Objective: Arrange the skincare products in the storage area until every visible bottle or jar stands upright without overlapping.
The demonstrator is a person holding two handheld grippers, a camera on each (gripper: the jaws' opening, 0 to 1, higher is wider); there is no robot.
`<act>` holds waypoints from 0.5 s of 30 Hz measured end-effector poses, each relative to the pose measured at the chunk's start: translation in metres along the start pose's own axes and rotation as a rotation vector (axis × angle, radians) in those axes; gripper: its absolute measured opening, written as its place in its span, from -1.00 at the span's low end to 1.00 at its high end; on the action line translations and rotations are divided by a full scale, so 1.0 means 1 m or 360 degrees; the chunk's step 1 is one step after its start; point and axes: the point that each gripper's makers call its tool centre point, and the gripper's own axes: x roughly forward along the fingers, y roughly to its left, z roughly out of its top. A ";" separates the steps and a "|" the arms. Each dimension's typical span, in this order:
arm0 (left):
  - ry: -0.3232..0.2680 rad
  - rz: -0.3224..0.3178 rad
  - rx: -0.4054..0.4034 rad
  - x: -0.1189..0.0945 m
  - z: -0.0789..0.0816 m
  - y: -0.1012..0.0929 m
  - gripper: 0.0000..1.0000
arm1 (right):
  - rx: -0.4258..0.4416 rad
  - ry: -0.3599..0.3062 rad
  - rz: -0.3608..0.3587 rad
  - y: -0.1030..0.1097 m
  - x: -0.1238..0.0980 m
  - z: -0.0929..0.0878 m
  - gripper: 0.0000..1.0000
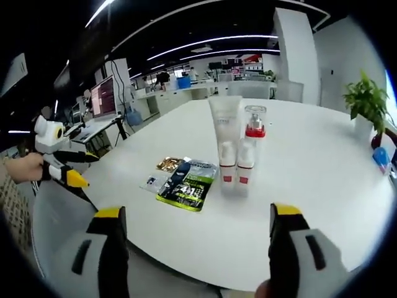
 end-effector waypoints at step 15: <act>0.0013 0.0012 0.0041 0.000 -0.002 -0.002 0.94 | -0.0005 0.0008 0.0021 0.003 0.000 -0.001 0.92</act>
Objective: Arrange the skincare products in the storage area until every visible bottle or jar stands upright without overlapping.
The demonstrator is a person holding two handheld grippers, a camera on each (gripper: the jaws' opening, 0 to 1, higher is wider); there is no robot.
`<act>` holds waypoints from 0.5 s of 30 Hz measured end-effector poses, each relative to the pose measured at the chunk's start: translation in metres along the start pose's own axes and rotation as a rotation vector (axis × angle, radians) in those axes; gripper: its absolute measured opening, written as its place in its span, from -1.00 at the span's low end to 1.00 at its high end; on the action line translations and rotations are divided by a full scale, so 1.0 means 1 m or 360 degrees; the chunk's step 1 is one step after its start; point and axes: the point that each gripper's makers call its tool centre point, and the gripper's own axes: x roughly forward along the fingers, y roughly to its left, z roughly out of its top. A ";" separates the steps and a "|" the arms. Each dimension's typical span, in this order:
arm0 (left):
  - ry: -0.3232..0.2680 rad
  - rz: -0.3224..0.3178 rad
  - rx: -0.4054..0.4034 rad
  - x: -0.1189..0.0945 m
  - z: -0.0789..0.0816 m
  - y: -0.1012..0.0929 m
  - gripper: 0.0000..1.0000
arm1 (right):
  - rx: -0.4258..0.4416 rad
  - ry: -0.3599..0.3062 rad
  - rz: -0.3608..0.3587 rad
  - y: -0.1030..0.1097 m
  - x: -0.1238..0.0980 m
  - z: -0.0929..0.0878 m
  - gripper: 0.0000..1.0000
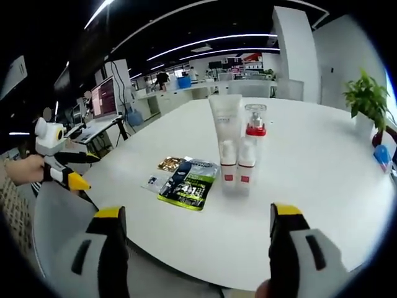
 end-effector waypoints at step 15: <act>0.0013 0.0010 0.0010 0.000 -0.001 0.001 0.94 | -0.0004 0.0004 0.0009 0.001 0.000 0.000 0.92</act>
